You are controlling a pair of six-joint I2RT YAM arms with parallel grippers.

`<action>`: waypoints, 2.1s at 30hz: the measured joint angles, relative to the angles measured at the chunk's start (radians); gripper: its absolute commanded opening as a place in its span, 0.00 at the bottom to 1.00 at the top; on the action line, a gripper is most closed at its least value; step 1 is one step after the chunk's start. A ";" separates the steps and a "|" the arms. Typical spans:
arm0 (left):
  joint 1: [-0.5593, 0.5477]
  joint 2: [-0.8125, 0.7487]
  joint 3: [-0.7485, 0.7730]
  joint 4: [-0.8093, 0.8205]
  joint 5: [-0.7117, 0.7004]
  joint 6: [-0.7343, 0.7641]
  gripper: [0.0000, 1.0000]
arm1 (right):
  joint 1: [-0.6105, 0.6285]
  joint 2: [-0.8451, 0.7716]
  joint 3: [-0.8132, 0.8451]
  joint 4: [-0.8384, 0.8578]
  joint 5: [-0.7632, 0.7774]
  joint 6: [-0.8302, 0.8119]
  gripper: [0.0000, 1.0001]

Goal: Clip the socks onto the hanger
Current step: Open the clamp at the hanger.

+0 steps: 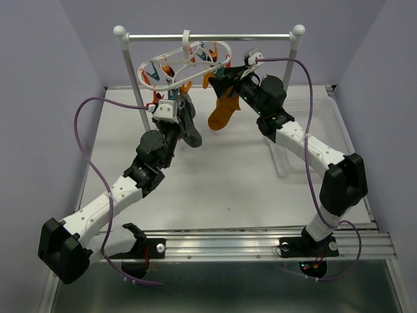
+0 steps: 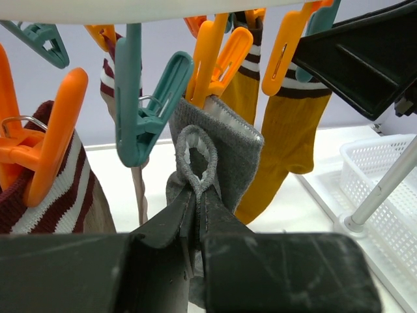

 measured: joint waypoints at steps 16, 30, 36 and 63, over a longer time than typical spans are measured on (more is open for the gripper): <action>0.000 0.007 0.000 0.000 -0.007 0.007 0.00 | 0.000 0.003 0.000 0.080 -0.043 0.003 0.71; 0.000 0.008 0.000 0.000 -0.011 0.006 0.00 | 0.000 0.003 0.000 0.084 -0.048 0.011 0.44; 0.000 0.008 0.000 0.000 -0.011 0.006 0.00 | 0.000 0.002 0.000 0.081 -0.035 0.030 0.27; 0.002 0.007 0.011 -0.047 0.140 -0.010 0.00 | 0.000 -0.008 0.169 -0.300 0.046 0.204 0.01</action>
